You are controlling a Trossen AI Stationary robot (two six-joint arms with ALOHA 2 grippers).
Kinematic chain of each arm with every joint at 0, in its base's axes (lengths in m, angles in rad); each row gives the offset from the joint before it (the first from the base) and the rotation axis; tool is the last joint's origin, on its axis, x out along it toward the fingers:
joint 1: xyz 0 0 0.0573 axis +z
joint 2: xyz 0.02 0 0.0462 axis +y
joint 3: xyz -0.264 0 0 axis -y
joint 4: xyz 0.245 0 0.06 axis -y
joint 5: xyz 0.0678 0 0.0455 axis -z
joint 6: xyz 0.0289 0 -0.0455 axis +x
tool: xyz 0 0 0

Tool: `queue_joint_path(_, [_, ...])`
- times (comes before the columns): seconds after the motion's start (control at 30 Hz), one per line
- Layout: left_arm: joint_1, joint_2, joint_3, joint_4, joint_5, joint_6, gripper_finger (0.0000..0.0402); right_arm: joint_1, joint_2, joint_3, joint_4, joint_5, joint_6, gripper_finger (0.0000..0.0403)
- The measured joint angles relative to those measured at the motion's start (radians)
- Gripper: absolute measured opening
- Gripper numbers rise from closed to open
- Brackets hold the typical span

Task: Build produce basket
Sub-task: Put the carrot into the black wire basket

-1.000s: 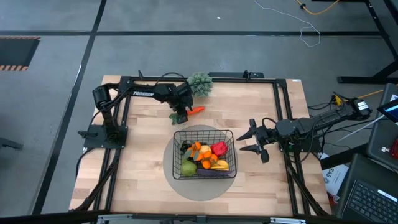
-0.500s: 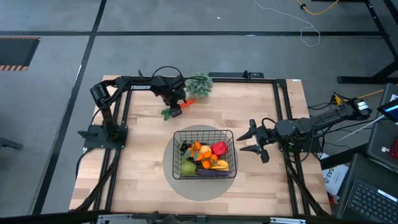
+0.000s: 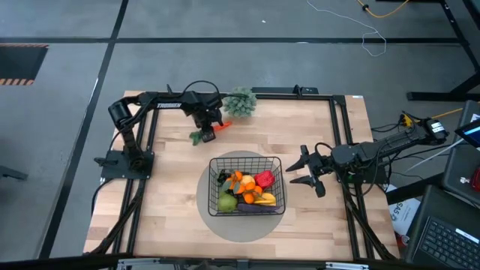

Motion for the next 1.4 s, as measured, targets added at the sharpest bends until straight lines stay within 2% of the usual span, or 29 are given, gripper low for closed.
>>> queue_joint_path(0.07, [-0.006, 0.0, 0.0, -0.029, 0.001, -0.005, 0.0075, 0.0, 0.0, 0.0, 0.0, 0.0, -0.001, 0.0207])
queue_joint_path(0.33, [-0.013, -0.053, -0.008, -0.072, -0.022, -0.023, 0.0074, 0.0, 0.0, 0.0, 0.0, 0.0, -0.002, 0.0207])
queue_joint_path(0.57, [-0.033, -0.221, -0.008, -0.178, -0.039, -0.072, 0.0074, 0.0, 0.0, 0.0, -0.002, 0.0, -0.003, 0.0207])
queue_joint_path(0.73, [-0.069, -0.372, -0.007, -0.156, -0.046, -0.099, 0.0074, 0.0, 0.0, 0.0, -0.002, 0.001, -0.007, 0.0207])
queue_joint_path(0.87, [-0.118, -0.478, -0.006, -0.097, -0.009, -0.115, 0.0074, 0.0, 0.0, 0.0, -0.002, 0.001, -0.005, 0.0207])
queue_joint_path(1.03, [-0.218, -0.562, -0.005, 0.077, 0.135, -0.128, 0.0074, 0.0, 0.0, 0.0, -0.002, 0.002, -0.005, 0.0207])
queue_joint_path(1.2, [-0.331, -0.572, -0.004, 0.299, 0.218, -0.149, 0.0073, 0.0, 0.0, 0.0, 0.002, 0.003, -0.004, 0.0207])
queue_joint_path(1.4, [-0.466, -0.543, -0.004, 0.467, 0.291, -0.307, 0.0073, 0.0, 0.0, 0.0, 0.009, 0.003, 0.027, 0.0207])
